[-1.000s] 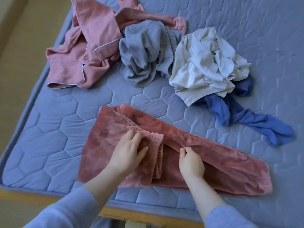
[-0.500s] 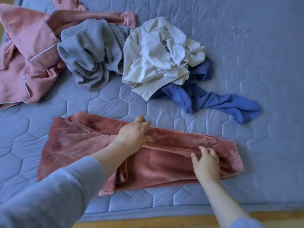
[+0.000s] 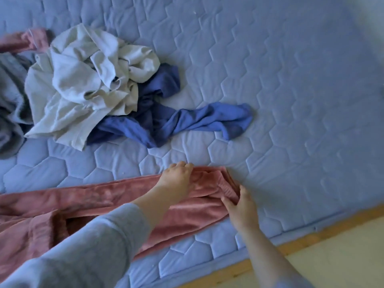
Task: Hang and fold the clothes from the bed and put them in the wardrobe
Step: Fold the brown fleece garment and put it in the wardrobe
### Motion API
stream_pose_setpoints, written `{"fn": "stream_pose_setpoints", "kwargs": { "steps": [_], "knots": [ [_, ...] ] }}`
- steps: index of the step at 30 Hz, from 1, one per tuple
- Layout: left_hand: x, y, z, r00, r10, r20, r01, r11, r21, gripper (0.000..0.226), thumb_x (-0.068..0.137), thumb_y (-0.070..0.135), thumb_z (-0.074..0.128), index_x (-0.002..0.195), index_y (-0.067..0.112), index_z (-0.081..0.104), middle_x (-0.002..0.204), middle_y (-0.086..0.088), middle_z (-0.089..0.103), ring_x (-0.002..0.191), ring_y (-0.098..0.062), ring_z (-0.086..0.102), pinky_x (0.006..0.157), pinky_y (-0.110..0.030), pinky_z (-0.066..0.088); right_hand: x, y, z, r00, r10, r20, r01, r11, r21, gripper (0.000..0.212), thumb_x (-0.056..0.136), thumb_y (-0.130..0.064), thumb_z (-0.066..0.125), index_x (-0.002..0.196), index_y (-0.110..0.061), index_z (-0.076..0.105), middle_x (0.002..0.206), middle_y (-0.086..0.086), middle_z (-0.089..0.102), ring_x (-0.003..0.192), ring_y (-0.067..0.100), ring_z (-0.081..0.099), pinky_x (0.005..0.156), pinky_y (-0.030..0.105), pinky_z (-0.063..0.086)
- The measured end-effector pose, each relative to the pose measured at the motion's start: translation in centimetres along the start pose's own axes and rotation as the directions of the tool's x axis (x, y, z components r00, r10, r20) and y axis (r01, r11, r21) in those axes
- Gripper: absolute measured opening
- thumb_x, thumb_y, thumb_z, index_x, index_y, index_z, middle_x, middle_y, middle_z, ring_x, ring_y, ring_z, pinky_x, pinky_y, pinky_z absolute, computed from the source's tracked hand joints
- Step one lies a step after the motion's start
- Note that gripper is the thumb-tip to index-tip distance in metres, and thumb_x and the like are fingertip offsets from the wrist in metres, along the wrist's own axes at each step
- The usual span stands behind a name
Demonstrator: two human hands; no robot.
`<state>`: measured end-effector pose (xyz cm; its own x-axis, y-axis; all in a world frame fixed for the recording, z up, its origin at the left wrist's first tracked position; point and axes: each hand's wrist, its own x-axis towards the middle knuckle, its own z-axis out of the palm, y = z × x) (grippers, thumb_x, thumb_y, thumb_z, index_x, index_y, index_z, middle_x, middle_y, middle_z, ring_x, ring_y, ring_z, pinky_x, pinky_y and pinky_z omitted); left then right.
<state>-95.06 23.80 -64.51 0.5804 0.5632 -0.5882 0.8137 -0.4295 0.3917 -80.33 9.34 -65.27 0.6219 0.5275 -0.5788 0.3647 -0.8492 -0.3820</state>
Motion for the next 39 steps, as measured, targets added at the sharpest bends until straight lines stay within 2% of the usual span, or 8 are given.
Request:
{"fn": "stream_pose_setpoints", "kwargs": {
  "steps": [3, 8, 13, 18, 26, 29, 36, 39],
  "knots": [
    [2.2, 2.4, 0.4, 1.000, 0.011, 0.015, -0.010, 1.000, -0.028, 0.053, 0.088, 0.041, 0.059, 0.132, 0.015, 0.045, 0.127, -0.007, 0.051, 0.121, -0.030, 0.047, 0.097, -0.038, 0.041, 0.7, 0.7, -0.3, 1.000, 0.020, 0.016, -0.021, 0.999, 0.038, 0.075, 0.078, -0.028, 0.078, 0.138, -0.001, 0.044, 0.133, 0.019, 0.052, 0.127, 0.033, 0.045, 0.108, 0.038, 0.034],
    [3.8, 4.4, 0.6, 0.998, 0.037, 0.060, -0.039, 0.999, 0.026, 0.049, 0.085, 0.028, 0.055, 0.131, 0.015, 0.045, 0.124, -0.010, 0.058, 0.116, -0.035, 0.056, 0.093, -0.039, 0.047, 0.7, 0.5, -0.7, 0.993, 0.087, 0.083, -0.100, 0.980, 0.173, 0.032, 0.076, -0.027, 0.075, 0.097, -0.009, 0.059, 0.099, 0.010, 0.065, 0.096, 0.029, 0.062, 0.080, 0.034, 0.047],
    [3.3, 4.0, -1.0, 0.997, 0.052, 0.059, -0.052, 0.999, 0.010, 0.013, 0.081, 0.026, 0.054, 0.092, 0.018, 0.055, 0.107, -0.007, 0.062, 0.103, -0.032, 0.059, 0.075, -0.032, 0.042, -1.2, -0.5, -1.9, 0.997, 0.056, 0.045, -0.065, 0.969, 0.240, 0.026, 0.075, -0.025, 0.072, 0.088, -0.010, 0.056, 0.087, 0.008, 0.064, 0.083, 0.025, 0.060, 0.076, 0.041, 0.050],
    [0.1, 3.2, -3.8, 0.993, 0.117, -0.019, -0.117, 0.993, -0.009, 0.009, 0.083, 0.027, 0.053, 0.080, 0.019, 0.054, 0.095, -0.007, 0.063, 0.094, -0.031, 0.059, 0.067, -0.029, 0.036, -4.6, -2.5, -3.8, 1.000, -0.024, -0.011, 0.026, 0.953, 0.303, 0.019, 0.075, -0.019, 0.071, 0.077, -0.022, 0.053, 0.070, -0.005, 0.062, 0.063, 0.001, 0.057, 0.052, 0.013, 0.040],
    [-10.3, 0.5, -10.3, 0.958, 0.193, -0.214, -0.215, 0.973, -0.086, 0.013, 0.083, 0.014, 0.055, 0.086, 0.006, 0.065, 0.088, -0.011, 0.067, 0.088, -0.033, 0.059, 0.076, -0.039, 0.045, -13.9, -8.4, -5.5, 0.984, -0.164, -0.072, 0.179, 0.922, 0.342, 0.018, 0.071, -0.018, 0.070, 0.082, -0.026, 0.059, 0.072, -0.010, 0.067, 0.065, -0.002, 0.061, 0.053, 0.013, 0.043],
    [-15.3, -1.8, -12.5, 0.946, 0.197, -0.258, -0.228, 0.969, -0.094, 0.019, 0.087, 0.015, 0.058, 0.099, 0.006, 0.069, 0.095, -0.011, 0.070, 0.091, -0.032, 0.061, 0.080, -0.036, 0.044, -18.3, -11.0, -5.0, 0.972, -0.215, -0.096, 0.235, 0.907, 0.351, 0.017, 0.071, -0.017, 0.070, 0.082, -0.025, 0.060, 0.074, -0.007, 0.068, 0.066, 0.003, 0.062, 0.056, 0.020, 0.047],
    [-26.8, -9.0, -14.4, 0.964, 0.043, -0.264, -0.124, 0.946, -0.301, 0.020, 0.081, 0.003, 0.055, 0.097, 0.011, 0.064, 0.092, -0.004, 0.065, 0.082, -0.023, 0.065, 0.068, -0.030, 0.053, -29.4, -17.5, -1.2, 0.937, -0.346, -0.056, 0.335, 0.839, 0.428, 0.024, 0.062, -0.035, 0.067, 0.081, -0.024, 0.057, 0.073, -0.012, 0.068, 0.062, -0.002, 0.061, 0.054, 0.014, 0.045],
    [-30.7, -12.8, -14.3, 0.963, -0.048, -0.267, -0.067, 0.911, -0.406, 0.031, 0.074, -0.006, 0.053, 0.092, 0.017, 0.064, 0.085, 0.001, 0.066, 0.063, -0.011, 0.064, 0.052, -0.015, 0.048, -33.4, -19.6, 1.9, 0.925, -0.381, -0.007, 0.346, 0.832, 0.434, 0.030, 0.061, -0.040, 0.070, 0.083, -0.027, 0.055, 0.071, -0.012, 0.069, 0.059, -0.001, 0.062, 0.052, 0.015, 0.047]
  ]
}}
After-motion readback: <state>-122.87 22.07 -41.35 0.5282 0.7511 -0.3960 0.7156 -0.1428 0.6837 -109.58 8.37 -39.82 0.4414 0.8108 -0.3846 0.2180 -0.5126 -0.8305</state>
